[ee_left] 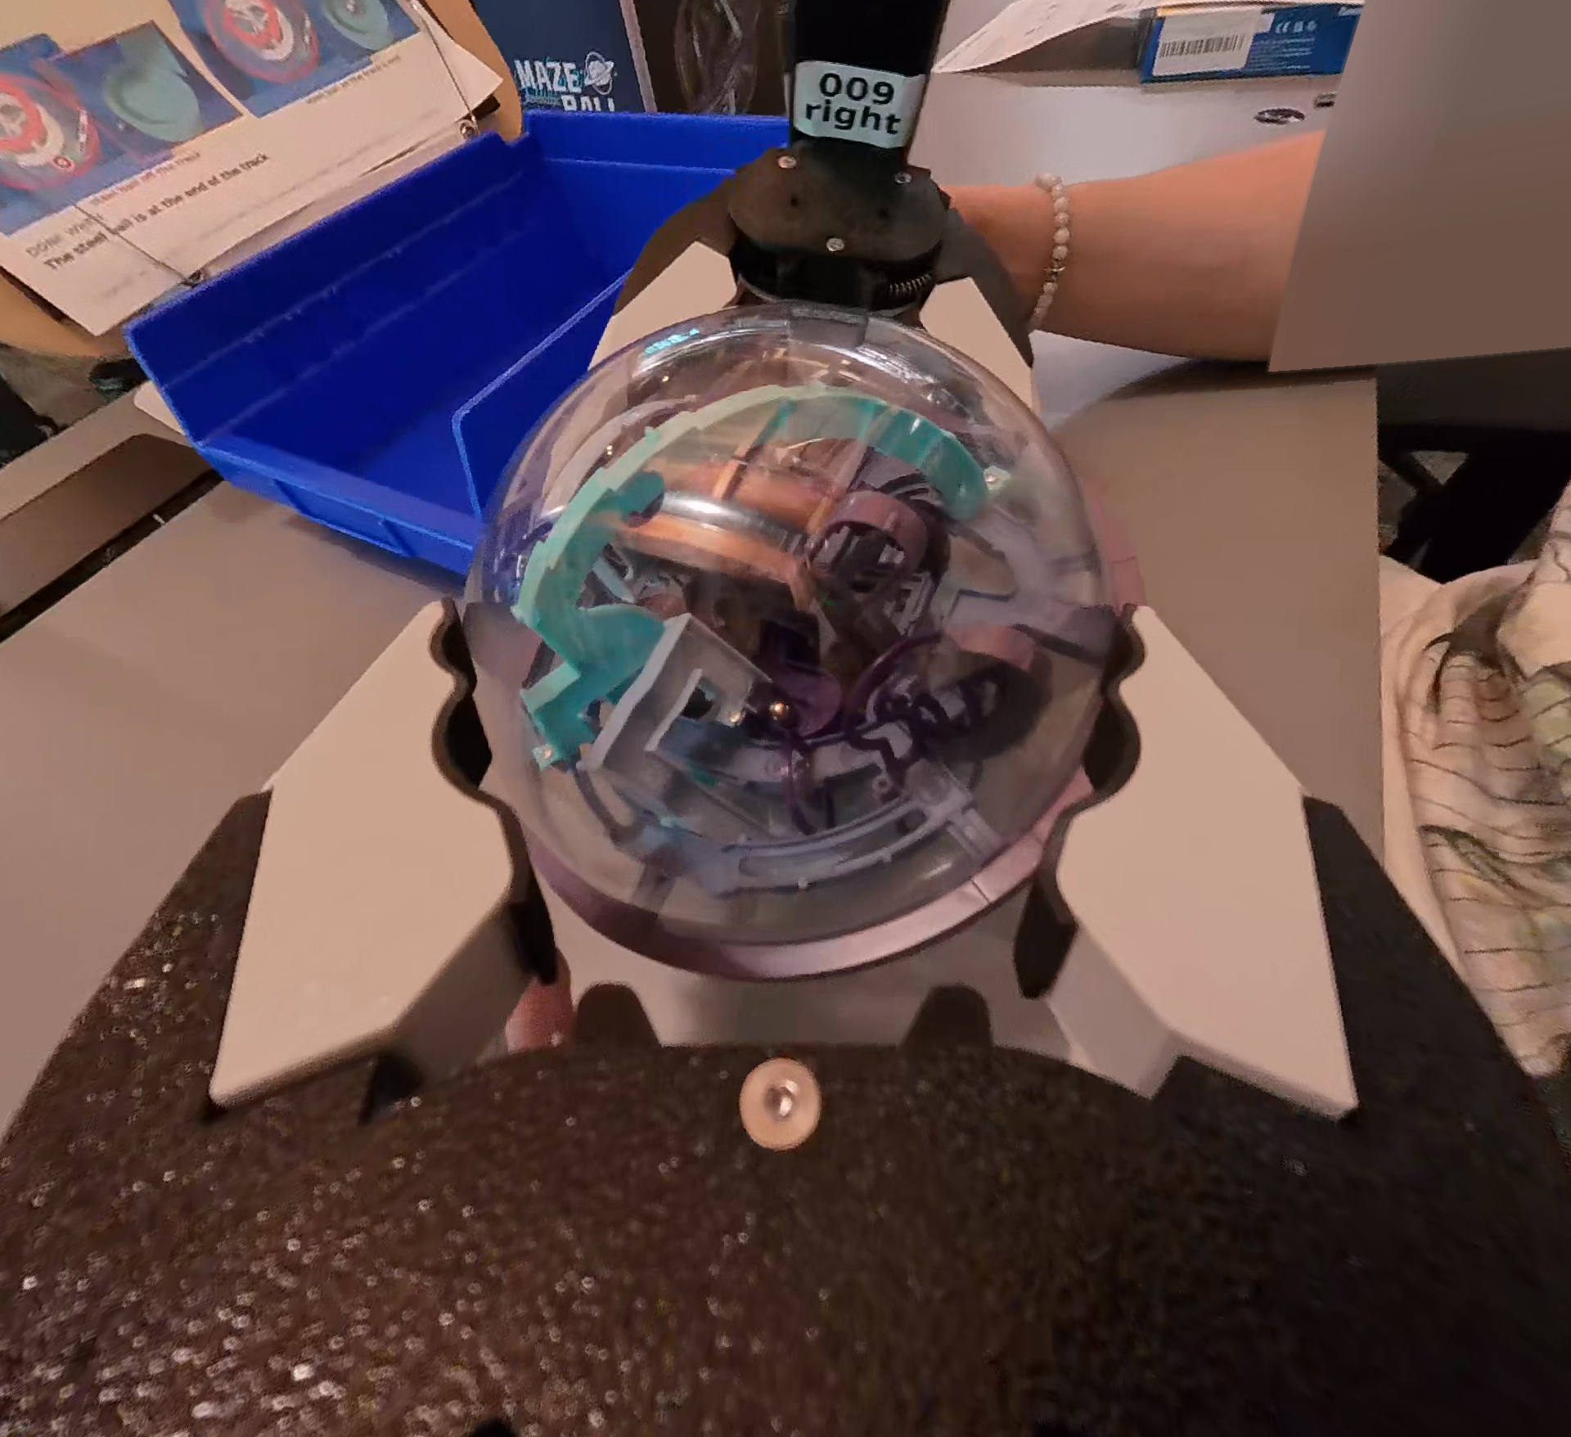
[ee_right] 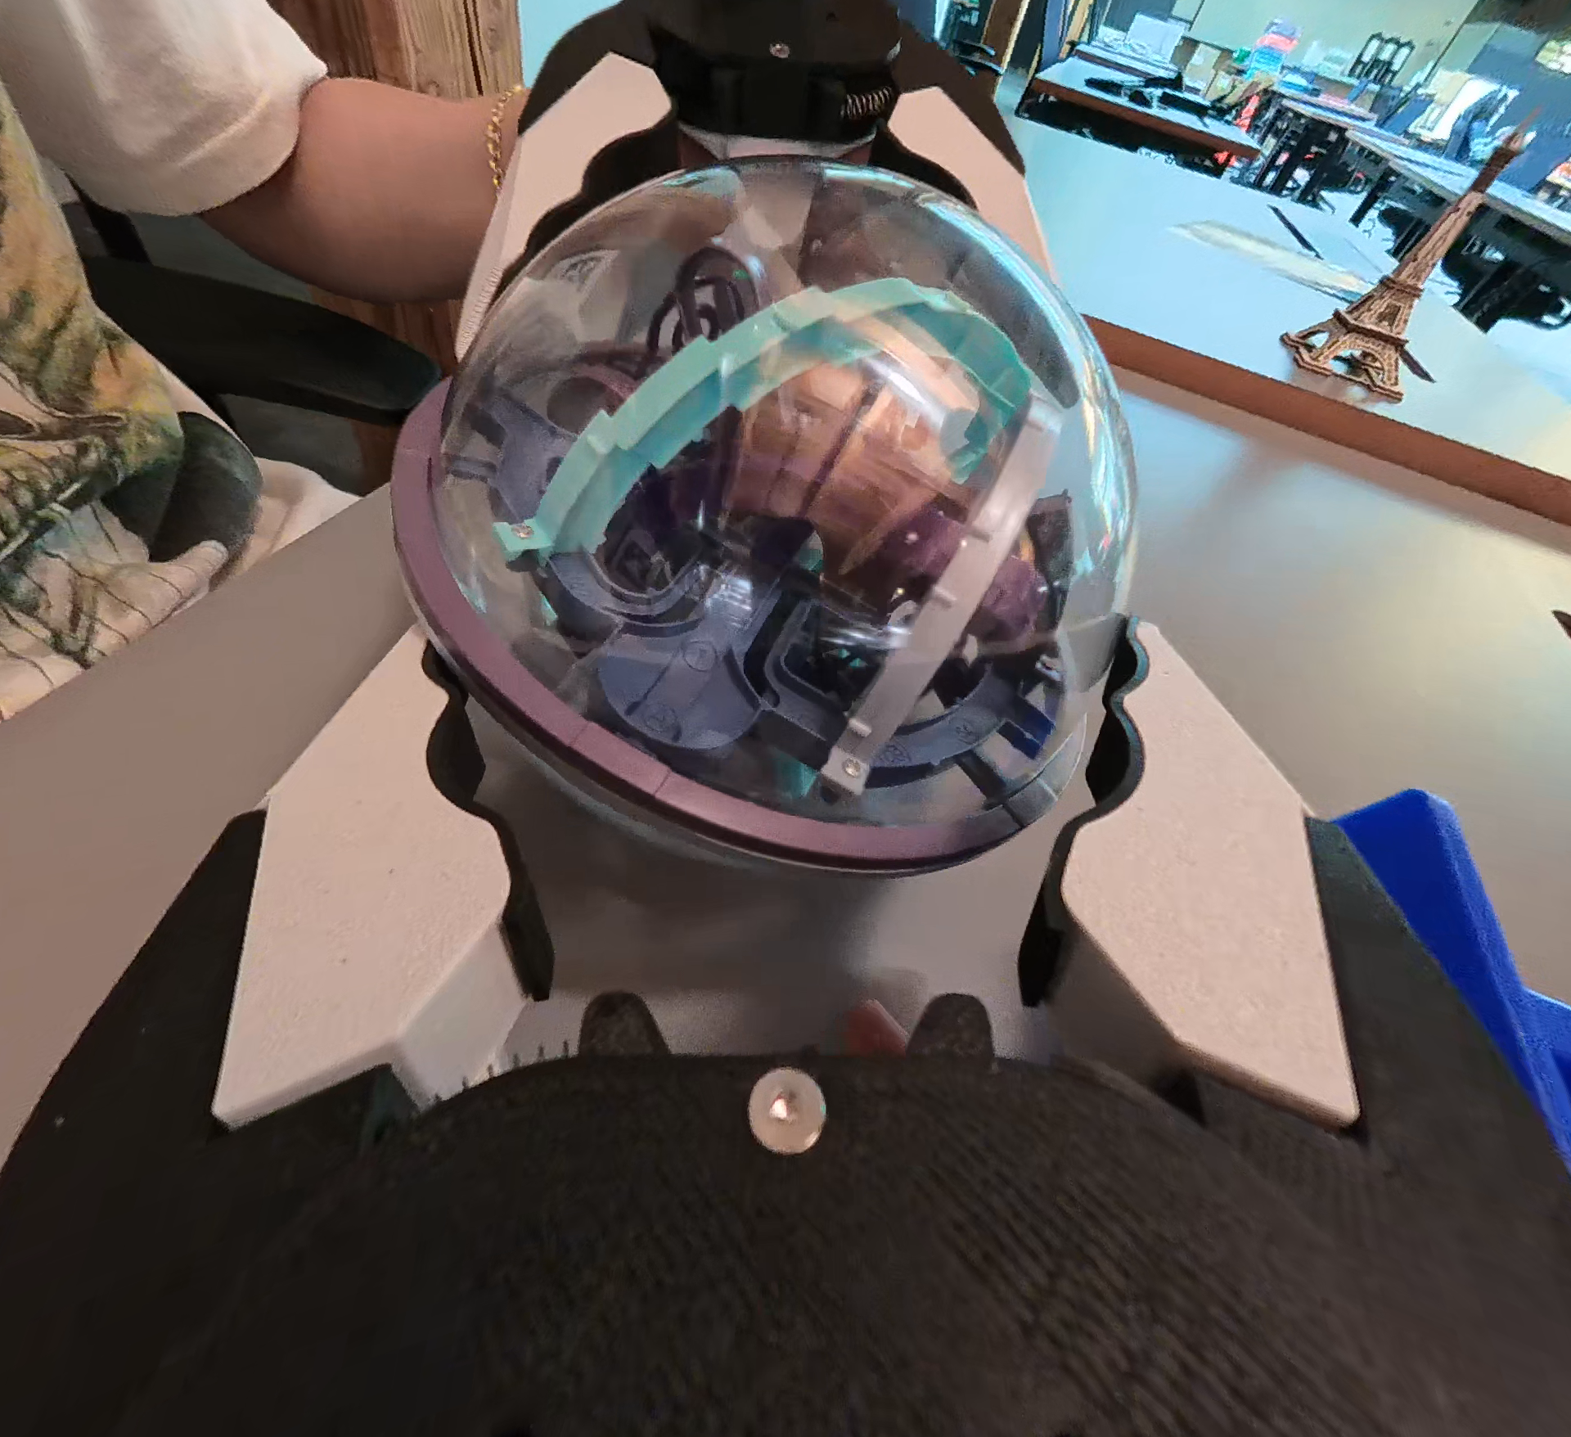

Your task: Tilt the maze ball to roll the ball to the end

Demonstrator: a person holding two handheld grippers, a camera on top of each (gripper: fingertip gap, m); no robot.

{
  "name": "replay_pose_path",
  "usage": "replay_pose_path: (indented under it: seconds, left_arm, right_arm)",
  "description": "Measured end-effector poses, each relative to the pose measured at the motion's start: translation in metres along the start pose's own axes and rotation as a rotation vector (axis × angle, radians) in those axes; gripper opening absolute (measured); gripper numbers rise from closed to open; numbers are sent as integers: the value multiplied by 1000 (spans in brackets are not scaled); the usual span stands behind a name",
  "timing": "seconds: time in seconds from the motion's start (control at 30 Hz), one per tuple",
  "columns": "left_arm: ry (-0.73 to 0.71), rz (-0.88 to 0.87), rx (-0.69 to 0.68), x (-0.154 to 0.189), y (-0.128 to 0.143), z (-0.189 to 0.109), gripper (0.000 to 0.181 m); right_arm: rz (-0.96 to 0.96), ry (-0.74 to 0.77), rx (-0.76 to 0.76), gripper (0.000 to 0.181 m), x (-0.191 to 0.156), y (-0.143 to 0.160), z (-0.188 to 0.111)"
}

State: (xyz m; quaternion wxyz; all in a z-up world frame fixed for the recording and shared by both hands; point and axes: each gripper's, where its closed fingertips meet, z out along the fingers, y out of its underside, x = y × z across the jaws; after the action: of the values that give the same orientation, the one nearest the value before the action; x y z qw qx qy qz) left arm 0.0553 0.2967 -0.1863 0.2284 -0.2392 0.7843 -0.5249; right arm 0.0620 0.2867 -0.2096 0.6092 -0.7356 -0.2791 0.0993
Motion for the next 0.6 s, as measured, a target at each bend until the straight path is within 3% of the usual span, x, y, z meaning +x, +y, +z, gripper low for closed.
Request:
replay_pose_path:
  seconds: [0.3,0.43,0.6]
  left_arm:
    - [-157,-124,-116,-12,2,0,141]
    - [-188,-234,-149,-8,1,8,141]
    - [-142,-167,-200,-3,0,4,132]
  right_arm:
    - [-216,332,-125,146,7,-6,-2]
    - [-273,364,-78,147,-1,-17,2]
    - [-221,286,-65,145,-1,-12,-8]
